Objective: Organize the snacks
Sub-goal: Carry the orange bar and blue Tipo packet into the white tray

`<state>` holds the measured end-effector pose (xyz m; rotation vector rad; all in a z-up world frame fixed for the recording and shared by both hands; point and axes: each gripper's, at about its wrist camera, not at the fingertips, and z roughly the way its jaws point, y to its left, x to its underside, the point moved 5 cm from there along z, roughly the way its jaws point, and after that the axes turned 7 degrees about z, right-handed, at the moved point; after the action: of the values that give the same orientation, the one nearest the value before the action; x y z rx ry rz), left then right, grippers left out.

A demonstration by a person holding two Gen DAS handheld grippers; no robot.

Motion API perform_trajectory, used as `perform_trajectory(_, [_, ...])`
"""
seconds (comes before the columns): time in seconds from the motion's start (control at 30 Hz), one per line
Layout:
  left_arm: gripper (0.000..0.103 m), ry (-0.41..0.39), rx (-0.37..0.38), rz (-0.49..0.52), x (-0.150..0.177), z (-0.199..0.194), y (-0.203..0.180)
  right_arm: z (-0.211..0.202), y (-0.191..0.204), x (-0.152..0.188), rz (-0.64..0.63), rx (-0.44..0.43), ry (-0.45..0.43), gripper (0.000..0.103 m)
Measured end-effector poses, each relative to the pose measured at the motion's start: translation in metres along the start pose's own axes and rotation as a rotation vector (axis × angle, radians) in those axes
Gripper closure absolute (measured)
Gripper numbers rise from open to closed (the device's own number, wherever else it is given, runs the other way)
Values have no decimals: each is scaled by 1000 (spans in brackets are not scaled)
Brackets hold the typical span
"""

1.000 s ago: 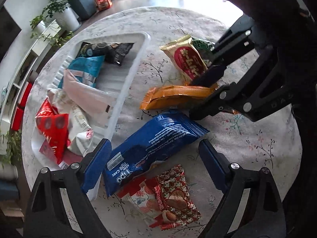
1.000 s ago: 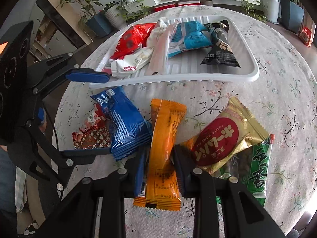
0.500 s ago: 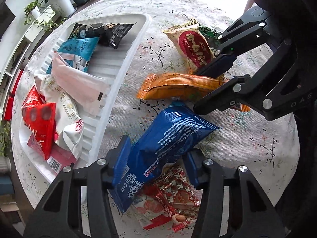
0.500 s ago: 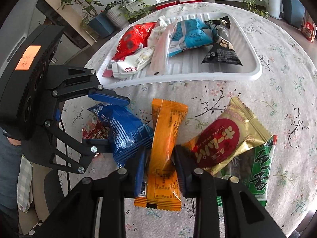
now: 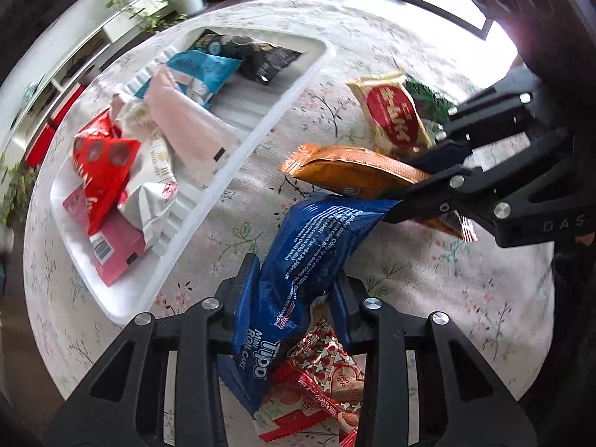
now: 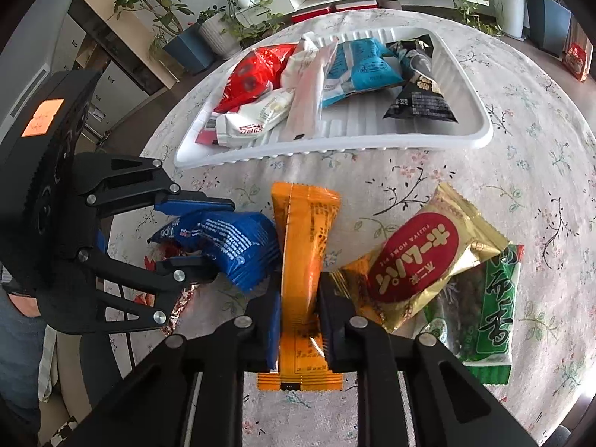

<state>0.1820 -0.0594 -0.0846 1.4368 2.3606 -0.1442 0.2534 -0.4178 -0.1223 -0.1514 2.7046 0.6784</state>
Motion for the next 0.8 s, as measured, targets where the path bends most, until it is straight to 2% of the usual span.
perform_trajectory(0.23, [73,-96,8,-168,8,-27,20,-12,0,-3,23,-19,-48,86])
perform_trajectory(0.43, [75,-186,40,-272,8,-54,28,-24,1,-5,58,-67,-89,86])
perform_trajectory(0.8, [75,-343,96,-441,25,-96,35,-50,4,-14,95,-137,-163,86])
